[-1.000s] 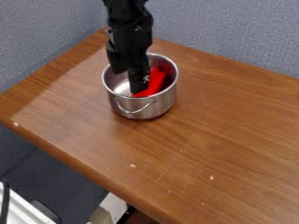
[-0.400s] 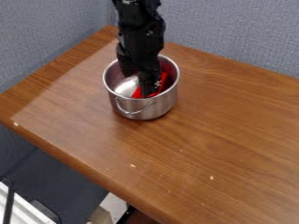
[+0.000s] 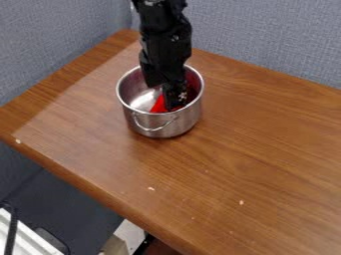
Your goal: Put the red object in the metal pot
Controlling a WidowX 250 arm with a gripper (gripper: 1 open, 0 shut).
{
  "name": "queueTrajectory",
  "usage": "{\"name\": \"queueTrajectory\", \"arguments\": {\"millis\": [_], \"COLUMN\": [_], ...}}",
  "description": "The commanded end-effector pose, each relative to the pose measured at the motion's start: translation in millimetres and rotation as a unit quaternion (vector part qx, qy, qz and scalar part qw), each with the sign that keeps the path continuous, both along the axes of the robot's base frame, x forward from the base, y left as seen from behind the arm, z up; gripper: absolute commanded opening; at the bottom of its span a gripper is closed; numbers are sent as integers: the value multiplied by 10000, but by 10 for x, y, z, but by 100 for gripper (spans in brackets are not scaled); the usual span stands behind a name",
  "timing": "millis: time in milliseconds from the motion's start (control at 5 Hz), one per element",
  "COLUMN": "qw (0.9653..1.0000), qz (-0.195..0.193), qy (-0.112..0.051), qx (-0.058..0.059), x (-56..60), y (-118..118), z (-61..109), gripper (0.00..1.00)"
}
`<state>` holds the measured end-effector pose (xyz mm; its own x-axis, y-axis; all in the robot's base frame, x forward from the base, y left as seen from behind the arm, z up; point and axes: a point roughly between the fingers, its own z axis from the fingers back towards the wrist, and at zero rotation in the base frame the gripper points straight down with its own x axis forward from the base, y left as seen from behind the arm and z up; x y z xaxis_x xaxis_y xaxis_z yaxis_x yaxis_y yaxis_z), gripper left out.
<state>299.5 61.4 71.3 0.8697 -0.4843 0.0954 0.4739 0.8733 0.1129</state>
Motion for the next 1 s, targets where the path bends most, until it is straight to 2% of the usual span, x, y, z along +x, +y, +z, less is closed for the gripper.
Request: {"name": "queueTrajectory", "arguments": {"millis": [0,200,400,600,800], "qw": [9994,9984,9982,9976,9984], "qz": [-281,-522,-575,-643,-472], "qy": [-222,-205,-185,-225,-268], "qx": [12,-33,-64,-126,-129], "x": [52,21,19,30,-56], "y": [16,25,160,278,264], "z": [138,160,112,92,41], "gripper": [100,100,0,0,0]}}
